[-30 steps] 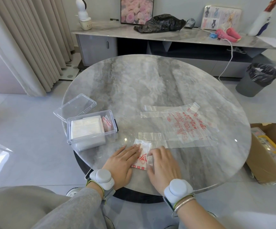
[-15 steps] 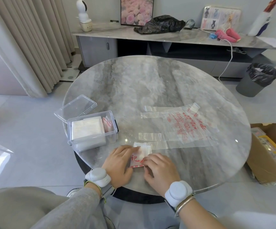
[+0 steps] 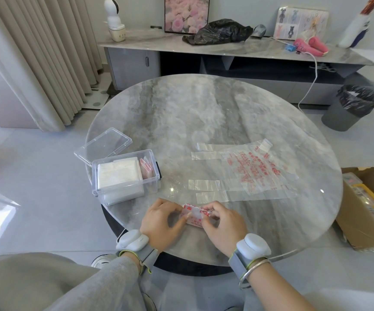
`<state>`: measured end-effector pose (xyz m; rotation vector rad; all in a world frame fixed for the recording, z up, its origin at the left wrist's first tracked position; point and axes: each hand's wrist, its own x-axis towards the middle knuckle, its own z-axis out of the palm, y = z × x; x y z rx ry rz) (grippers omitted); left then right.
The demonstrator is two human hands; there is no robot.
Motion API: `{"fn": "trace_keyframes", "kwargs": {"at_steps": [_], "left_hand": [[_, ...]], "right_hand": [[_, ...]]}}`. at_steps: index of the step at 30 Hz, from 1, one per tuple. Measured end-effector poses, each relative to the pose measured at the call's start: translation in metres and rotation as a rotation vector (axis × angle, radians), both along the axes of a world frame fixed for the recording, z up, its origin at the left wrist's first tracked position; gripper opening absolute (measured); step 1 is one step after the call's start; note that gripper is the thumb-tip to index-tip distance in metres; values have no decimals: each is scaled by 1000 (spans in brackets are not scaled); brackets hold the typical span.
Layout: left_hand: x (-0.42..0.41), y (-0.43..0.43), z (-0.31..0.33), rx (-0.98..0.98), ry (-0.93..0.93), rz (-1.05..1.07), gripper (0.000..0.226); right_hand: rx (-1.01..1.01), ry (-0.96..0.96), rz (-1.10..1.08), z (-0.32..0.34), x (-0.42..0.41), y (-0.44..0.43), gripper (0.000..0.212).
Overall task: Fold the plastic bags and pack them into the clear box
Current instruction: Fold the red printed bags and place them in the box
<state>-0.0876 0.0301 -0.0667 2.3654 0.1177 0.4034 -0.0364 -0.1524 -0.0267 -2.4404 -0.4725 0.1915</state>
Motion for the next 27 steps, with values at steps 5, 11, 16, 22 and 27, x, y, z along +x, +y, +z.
{"fn": "trace_keyframes", "kwargs": {"at_steps": [5, 11, 16, 22, 27], "left_hand": [[1, 3, -7, 25, -42, -31, 34], [0, 9, -5, -17, 31, -73, 35], [-9, 17, 2, -11, 90, -200, 25], [-18, 20, 8, 186, 66, -298, 37], [-24, 19, 12, 258, 61, -298, 33]], "right_hand": [[3, 139, -24, -5, 3, -1, 20], [58, 214, -82, 5, 1, 0, 20], [156, 386, -381, 5, 9, -6, 14], [271, 532, -454, -1, 7, -4, 19], [326, 612, -472, 10, 3, -3, 24]]}}
